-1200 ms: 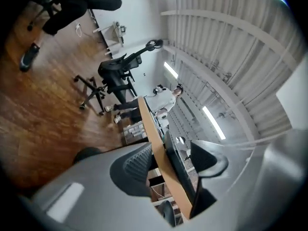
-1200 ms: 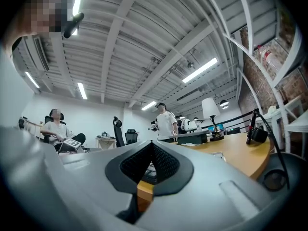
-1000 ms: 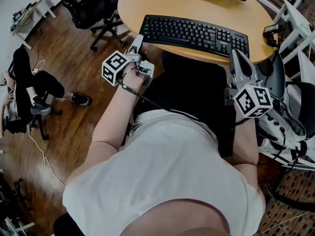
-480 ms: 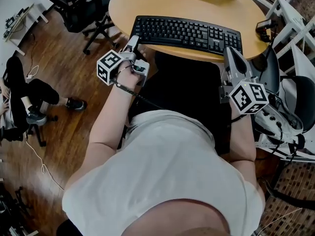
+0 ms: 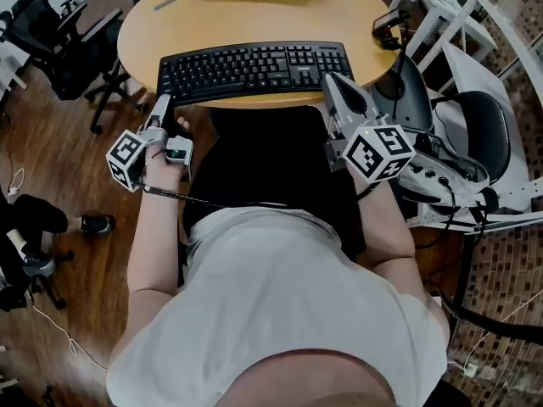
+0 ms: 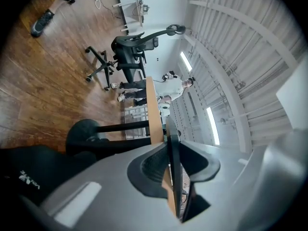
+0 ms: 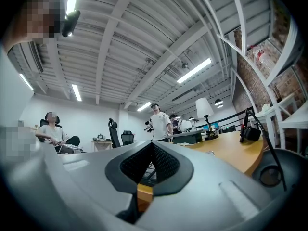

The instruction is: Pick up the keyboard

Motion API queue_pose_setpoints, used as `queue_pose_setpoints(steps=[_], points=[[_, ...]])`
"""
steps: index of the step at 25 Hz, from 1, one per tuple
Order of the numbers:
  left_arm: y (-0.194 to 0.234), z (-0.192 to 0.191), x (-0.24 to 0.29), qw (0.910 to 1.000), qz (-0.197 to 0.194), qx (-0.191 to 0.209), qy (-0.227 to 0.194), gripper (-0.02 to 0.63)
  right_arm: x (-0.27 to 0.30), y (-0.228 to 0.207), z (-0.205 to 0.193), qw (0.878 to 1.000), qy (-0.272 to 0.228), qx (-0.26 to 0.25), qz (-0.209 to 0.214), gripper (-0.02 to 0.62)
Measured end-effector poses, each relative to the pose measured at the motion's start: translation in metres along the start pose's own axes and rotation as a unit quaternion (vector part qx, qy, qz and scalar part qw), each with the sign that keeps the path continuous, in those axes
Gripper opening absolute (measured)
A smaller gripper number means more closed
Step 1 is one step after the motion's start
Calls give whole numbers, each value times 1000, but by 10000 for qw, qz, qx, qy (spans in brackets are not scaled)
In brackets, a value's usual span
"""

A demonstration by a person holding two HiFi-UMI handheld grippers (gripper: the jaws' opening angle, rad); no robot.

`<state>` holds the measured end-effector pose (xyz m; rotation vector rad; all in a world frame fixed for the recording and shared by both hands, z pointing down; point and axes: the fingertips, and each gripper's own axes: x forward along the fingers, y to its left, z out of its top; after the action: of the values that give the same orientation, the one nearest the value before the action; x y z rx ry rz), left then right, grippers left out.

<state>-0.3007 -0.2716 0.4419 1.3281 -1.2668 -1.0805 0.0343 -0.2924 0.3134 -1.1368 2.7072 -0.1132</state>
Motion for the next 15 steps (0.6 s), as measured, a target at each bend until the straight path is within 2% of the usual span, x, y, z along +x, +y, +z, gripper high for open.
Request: queue_pose_setpoints(steps=[8,13,15], points=[[-2,-7,-8,9999,-46,-12,150,83,-10,-21,-7,9995,85,123,-289,0],[-4,-4,-13,9998,-75,-22,183,82,-26,-59,-9,9953,52,334,-903,2],[-4,-2,-13,9998,-87,-32,167,82,-32,-83,-13,9906,23,654,-1203,25]])
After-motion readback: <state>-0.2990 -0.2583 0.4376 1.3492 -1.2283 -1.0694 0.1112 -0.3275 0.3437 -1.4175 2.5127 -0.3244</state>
